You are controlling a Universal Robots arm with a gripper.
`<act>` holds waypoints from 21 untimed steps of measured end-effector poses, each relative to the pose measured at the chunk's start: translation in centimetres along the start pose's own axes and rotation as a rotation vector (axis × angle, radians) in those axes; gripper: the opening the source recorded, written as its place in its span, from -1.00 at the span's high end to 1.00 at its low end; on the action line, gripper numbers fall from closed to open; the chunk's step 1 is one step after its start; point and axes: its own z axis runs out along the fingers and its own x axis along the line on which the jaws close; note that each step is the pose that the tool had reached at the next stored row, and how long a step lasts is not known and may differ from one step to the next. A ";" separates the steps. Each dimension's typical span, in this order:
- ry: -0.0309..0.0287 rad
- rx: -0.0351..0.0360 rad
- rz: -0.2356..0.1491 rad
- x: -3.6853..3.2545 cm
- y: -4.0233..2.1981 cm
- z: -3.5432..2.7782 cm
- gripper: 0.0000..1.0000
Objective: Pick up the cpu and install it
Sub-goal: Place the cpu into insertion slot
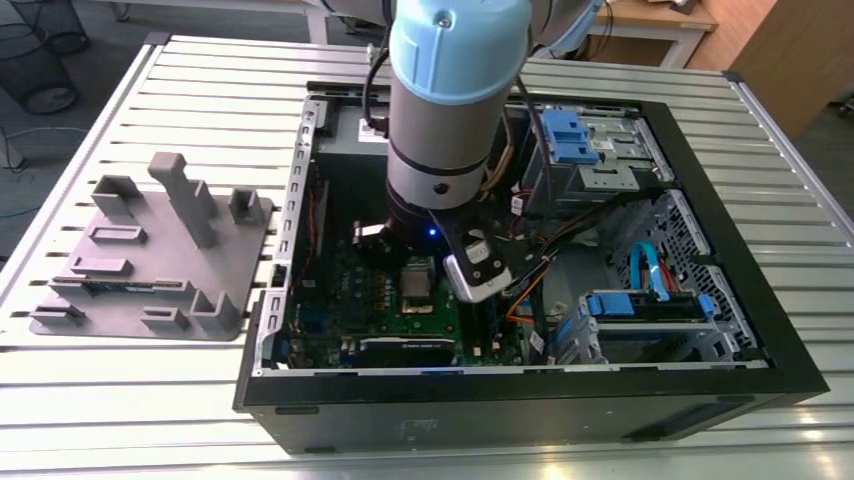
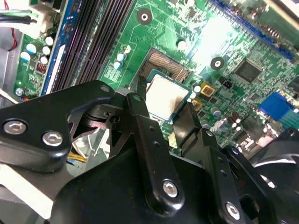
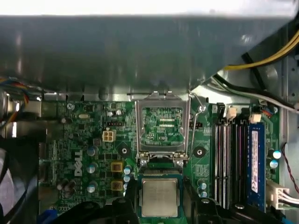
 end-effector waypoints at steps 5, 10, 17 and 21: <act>-0.0001 -0.0001 0.006 -0.05 -0.11 0.52 0.06; -0.0001 0.0000 0.010 -0.07 -0.12 0.61 0.06; -0.0002 -0.0001 0.010 -0.08 -0.13 0.93 0.06; -0.0003 -0.0002 0.011 -0.09 -0.35 1.16 0.06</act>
